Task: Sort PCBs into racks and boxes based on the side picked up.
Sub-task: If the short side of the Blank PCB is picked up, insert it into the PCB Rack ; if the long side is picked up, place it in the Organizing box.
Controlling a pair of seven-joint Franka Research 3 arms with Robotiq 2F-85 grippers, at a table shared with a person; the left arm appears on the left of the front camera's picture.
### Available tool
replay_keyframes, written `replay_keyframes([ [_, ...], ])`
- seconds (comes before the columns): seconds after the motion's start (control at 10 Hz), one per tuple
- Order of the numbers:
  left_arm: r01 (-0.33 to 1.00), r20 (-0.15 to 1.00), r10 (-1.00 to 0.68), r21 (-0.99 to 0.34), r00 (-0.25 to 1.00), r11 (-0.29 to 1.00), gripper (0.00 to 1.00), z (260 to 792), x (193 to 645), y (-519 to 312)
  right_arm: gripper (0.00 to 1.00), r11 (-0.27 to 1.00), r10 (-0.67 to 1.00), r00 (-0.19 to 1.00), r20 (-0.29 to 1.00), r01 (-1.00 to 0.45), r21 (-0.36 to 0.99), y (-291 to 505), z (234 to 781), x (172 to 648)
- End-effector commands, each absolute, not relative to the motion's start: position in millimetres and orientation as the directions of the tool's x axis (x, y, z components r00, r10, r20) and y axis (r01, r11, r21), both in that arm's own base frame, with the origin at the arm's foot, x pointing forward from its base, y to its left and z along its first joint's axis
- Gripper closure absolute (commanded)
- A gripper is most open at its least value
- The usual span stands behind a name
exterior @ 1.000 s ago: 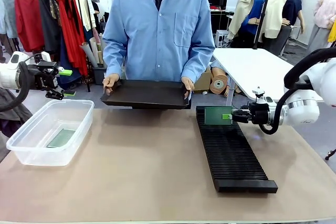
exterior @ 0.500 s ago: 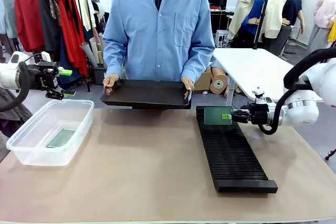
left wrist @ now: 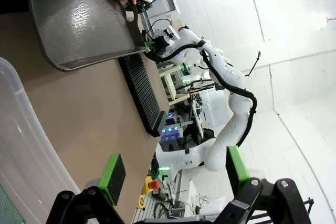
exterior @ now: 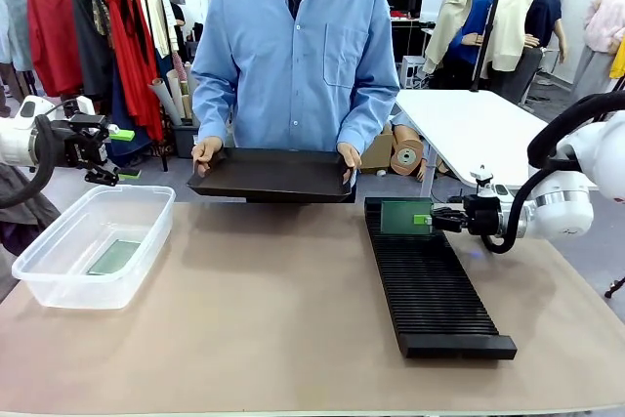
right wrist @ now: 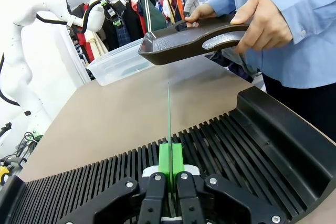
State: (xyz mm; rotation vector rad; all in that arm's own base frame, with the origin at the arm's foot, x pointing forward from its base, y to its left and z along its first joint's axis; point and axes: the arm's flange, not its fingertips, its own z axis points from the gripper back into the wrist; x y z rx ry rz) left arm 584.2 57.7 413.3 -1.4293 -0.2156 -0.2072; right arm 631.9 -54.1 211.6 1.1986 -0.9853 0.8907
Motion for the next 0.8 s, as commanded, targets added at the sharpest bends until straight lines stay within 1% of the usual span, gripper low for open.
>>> replay_keyframes([
  [0.0,0.272,0.273,-0.011,-0.954,0.962,0.125,0.0,415.0,584.0,58.6,1.0,0.162,0.042,0.271,0.962,-0.952,0.261,-57.4,209.0,640.6],
  [0.7,0.272,0.273,-0.011,-0.954,0.962,0.125,0.0,415.0,584.0,58.6,1.0,0.117,0.084,0.259,0.962,-0.962,0.248,-60.5,204.4,650.2],
])
